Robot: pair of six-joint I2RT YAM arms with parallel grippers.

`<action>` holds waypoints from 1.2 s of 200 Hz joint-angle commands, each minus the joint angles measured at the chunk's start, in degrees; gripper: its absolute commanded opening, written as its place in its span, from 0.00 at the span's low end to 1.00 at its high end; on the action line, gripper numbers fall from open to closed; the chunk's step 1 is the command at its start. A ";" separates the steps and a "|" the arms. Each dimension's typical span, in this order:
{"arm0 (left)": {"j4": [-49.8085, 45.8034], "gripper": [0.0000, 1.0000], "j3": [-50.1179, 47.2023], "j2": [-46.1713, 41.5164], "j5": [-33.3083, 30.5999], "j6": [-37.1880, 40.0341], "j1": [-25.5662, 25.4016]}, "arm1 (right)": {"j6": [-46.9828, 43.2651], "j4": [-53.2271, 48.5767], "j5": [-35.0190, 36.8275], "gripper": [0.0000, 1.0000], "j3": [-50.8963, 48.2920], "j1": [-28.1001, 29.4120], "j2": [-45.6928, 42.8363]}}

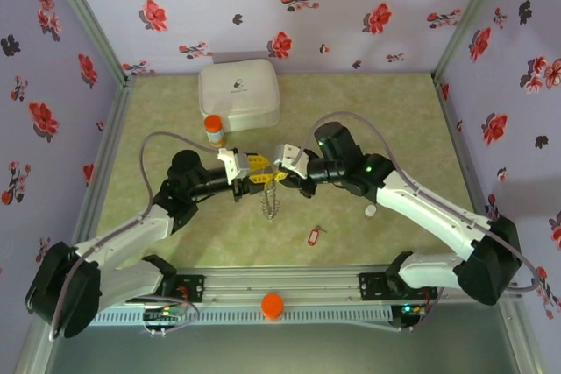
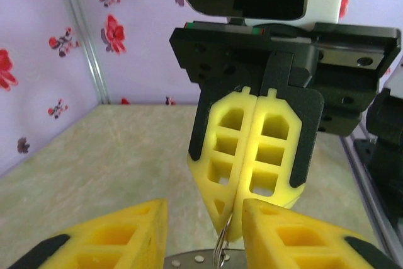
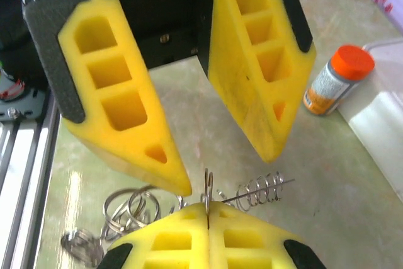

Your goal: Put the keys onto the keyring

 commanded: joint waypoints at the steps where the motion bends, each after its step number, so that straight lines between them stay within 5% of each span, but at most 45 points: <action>1: -14.15 0.34 2.48 -2.38 -2.45 8.23 0.15 | -3.63 -6.17 4.53 0.00 3.79 1.18 0.56; 40: -21.21 0.32 4.79 -2.85 -3.99 12.45 0.17 | -5.75 -9.33 6.51 0.00 6.87 3.19 1.90; 122: -18.20 0.21 6.55 0.00 -0.82 11.72 0.15 | -6.03 -8.84 7.99 0.00 8.74 6.11 4.41; 186: -19.16 0.00 7.05 0.82 1.01 12.12 0.15 | -3.94 -5.19 6.58 0.00 7.03 5.94 3.85; 219: -9.34 0.00 3.15 0.31 0.94 9.24 0.18 | 6.13 10.20 -7.71 0.35 -4.78 -4.38 -2.38; 240: -0.66 0.00 0.45 1.30 1.02 5.75 0.26 | 8.84 19.79 -12.38 0.40 -12.99 -7.91 -5.00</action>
